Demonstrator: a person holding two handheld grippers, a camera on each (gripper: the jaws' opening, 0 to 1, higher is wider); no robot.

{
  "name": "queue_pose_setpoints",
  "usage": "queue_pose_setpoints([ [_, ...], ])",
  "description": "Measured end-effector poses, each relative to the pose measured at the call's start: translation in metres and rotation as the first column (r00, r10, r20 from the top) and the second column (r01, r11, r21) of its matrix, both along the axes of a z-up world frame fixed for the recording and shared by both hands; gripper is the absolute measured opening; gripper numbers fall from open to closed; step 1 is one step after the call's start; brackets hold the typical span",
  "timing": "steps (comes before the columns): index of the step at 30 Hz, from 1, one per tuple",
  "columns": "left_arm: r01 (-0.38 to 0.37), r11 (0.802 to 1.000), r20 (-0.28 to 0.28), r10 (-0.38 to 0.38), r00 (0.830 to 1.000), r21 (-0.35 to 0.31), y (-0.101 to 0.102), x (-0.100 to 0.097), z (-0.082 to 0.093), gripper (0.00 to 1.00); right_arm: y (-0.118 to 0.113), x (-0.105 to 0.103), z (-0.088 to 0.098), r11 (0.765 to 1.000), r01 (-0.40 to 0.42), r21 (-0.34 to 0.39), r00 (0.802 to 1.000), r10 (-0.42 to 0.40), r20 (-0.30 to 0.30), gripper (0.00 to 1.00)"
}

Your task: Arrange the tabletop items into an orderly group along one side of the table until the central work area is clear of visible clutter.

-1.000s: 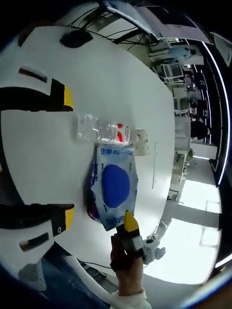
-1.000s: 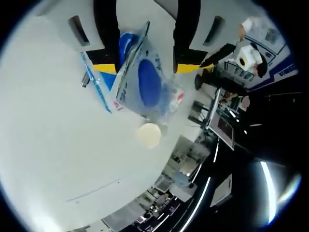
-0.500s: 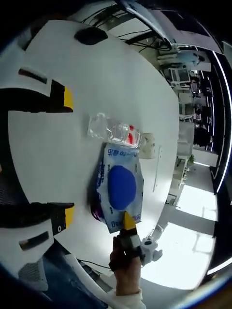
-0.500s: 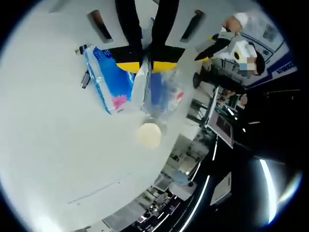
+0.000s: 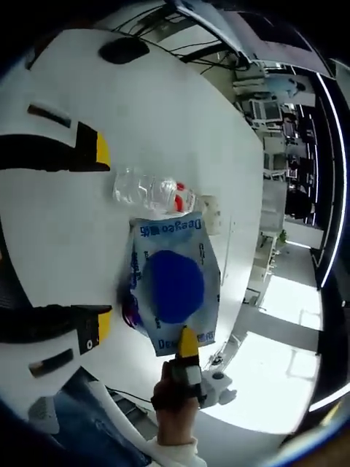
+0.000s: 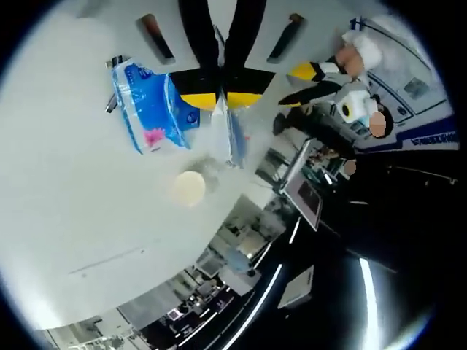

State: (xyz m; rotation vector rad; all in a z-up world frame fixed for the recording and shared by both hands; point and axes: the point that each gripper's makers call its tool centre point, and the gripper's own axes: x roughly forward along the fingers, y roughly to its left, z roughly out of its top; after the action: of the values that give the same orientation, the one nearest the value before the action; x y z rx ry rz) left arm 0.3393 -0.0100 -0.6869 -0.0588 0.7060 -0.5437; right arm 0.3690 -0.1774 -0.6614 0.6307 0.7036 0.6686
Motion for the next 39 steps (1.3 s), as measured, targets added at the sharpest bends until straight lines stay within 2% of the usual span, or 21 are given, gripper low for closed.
queue_pose_setpoints([
  [6, 0.017, 1.000, 0.004, -0.017, 1.000, -0.009, -0.005, 0.012, 0.001, 0.75, -0.002, -0.005, 0.016, 0.998, -0.016, 0.056, 1.000, 0.015, 0.020, 0.00],
  [12, -0.021, 0.997, -0.003, 0.021, 1.000, -0.070, -0.008, 0.023, 0.004, 0.73, -0.007, -0.010, 0.041, 0.993, -0.035, 0.111, 0.998, 0.029, 0.056, 0.00],
  [16, -0.033, 0.993, 0.001, 0.034, 0.999, -0.114, -0.013, 0.027, 0.010, 0.72, -0.011, -0.015, 0.049, 0.989, -0.036, 0.146, 0.998, 0.028, 0.054, 0.00],
  [19, 0.000, 0.987, 0.000, 0.000, 1.000, -0.164, -0.021, 0.028, 0.016, 0.68, -0.013, -0.024, 0.055, 0.990, -0.076, 0.116, 0.994, 0.066, 0.088, 0.00],
  [22, 0.011, 0.969, -0.003, -0.012, 1.000, -0.248, -0.032, 0.032, 0.025, 0.65, -0.016, -0.029, 0.063, 0.981, -0.063, 0.183, 0.996, 0.050, 0.073, 0.00],
  [24, 0.016, 0.965, -0.006, -0.018, 1.000, -0.262, -0.035, 0.035, 0.025, 0.65, -0.018, -0.034, 0.069, 0.969, -0.063, 0.239, 0.997, 0.050, 0.061, 0.00],
  [29, 0.059, 0.955, -0.021, -0.068, 0.997, -0.290, -0.053, 0.030, 0.026, 0.63, -0.023, -0.043, 0.075, 0.961, -0.082, 0.263, 0.995, 0.064, 0.074, 0.00],
  [30, 0.061, 0.955, -0.020, -0.070, 0.997, -0.291, -0.054, 0.029, 0.026, 0.60, -0.025, -0.043, 0.075, 0.960, -0.075, 0.270, 0.996, 0.058, 0.073, 0.00],
  [34, 0.104, 0.939, 0.015, -0.105, 0.994, -0.328, -0.062, 0.024, 0.036, 0.19, -0.035, -0.043, 0.077, 0.947, -0.041, 0.319, 0.998, 0.025, 0.052, 0.00],
  [38, 0.118, 0.942, 0.030, -0.114, 0.993, -0.314, -0.063, 0.022, 0.040, 0.03, -0.048, -0.043, 0.075, 0.943, -0.002, 0.333, 0.999, -0.008, 0.031, 0.00],
  [39, 0.121, 0.931, 0.014, -0.124, 0.992, -0.343, -0.067, 0.018, 0.043, 0.02, -0.050, -0.043, 0.074, 0.940, 0.004, 0.341, 1.000, -0.013, 0.024, 0.00],
])
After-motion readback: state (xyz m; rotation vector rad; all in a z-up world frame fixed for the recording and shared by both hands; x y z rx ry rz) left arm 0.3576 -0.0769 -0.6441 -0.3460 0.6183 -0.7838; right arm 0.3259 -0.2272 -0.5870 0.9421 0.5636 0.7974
